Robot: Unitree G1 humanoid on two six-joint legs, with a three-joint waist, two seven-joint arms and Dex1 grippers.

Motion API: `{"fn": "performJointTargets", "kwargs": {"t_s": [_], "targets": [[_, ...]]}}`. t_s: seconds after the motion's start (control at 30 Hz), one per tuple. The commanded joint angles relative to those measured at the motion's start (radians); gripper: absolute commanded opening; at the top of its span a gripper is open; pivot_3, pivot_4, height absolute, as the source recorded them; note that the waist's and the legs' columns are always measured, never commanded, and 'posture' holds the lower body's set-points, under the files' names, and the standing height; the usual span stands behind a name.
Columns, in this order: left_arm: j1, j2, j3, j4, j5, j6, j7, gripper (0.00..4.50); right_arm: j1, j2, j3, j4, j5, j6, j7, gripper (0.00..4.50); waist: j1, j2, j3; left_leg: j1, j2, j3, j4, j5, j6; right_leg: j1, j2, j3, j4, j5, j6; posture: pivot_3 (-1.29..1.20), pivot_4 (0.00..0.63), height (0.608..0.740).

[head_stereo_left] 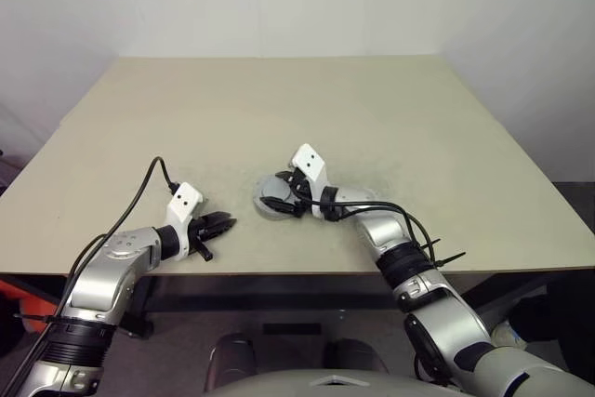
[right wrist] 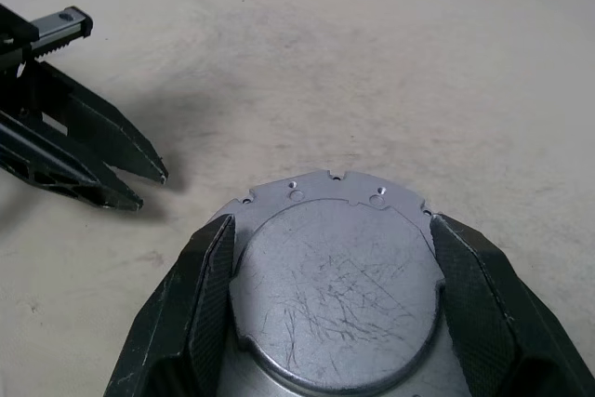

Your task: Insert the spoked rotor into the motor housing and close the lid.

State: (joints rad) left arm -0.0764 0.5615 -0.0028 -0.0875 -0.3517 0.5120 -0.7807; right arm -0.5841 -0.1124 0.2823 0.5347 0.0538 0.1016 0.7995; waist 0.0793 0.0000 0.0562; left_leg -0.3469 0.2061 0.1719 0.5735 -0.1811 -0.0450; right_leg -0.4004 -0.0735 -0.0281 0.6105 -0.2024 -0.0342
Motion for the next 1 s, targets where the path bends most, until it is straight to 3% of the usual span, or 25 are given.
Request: {"fn": "performJointTargets", "kwargs": {"t_s": [0.03,0.3,0.47,0.6,0.63,1.0], "targets": [[-0.015,0.003,0.026,-0.035,-0.015,0.001,0.005,1.0,-0.001,-0.022,0.022,0.087,-0.056,0.06,-0.023,3.2,-0.002,-0.001,-0.001,0.001,0.0,0.0,0.0,0.0,0.0,0.001,0.0,0.0,0.0,0.0,0.0,0.0,0.0,0.74],[-0.034,-0.029,0.045,-0.046,-0.057,0.038,0.029,1.0,-0.007,-0.033,0.035,0.099,-0.062,0.088,-0.021,3.2,-0.003,0.0,-0.002,0.015,0.0,-0.002,0.0,0.0,0.0,0.015,-0.001,0.0,-0.003,-0.004,0.006,0.0,0.0,0.74],[-0.161,-0.146,0.125,-0.001,-0.153,0.154,0.152,1.0,-0.014,-0.034,0.034,0.1,-0.062,0.093,-0.022,3.2,0.0,-0.002,-0.002,0.014,0.0,-0.003,0.0,0.0,0.0,0.016,-0.001,0.001,-0.003,-0.004,0.006,0.0,0.0,0.74],[-0.267,-0.221,0.163,0.062,-0.208,0.224,0.208,0.03,-0.016,-0.036,0.035,0.096,-0.062,0.094,-0.024,3.2,-0.003,0.0,-0.004,0.014,-0.001,-0.003,0.0,0.0,0.0,0.016,-0.001,0.001,-0.003,-0.004,0.006,0.0,0.0,0.74],[-0.288,-0.231,0.164,0.079,-0.215,0.237,0.209,0.03,-0.017,-0.036,0.035,0.093,-0.062,0.096,-0.024,3.2,-0.003,0.0,-0.004,0.013,-0.001,-0.003,0.0,0.0,0.0,0.016,-0.001,0.001,-0.003,-0.004,0.006,0.0,0.0,0.74],[-0.349,-0.2,0.05,0.232,-0.18,0.383,0.155,0.03,-0.009,-0.043,0.017,0.058,-0.053,0.111,-0.05,3.2,-0.006,0.0,-0.005,0.011,-0.001,-0.003,-0.001,0.0,0.0,0.013,-0.001,0.001,-0.003,-0.004,0.007,0.0,0.0,0.74]]}}
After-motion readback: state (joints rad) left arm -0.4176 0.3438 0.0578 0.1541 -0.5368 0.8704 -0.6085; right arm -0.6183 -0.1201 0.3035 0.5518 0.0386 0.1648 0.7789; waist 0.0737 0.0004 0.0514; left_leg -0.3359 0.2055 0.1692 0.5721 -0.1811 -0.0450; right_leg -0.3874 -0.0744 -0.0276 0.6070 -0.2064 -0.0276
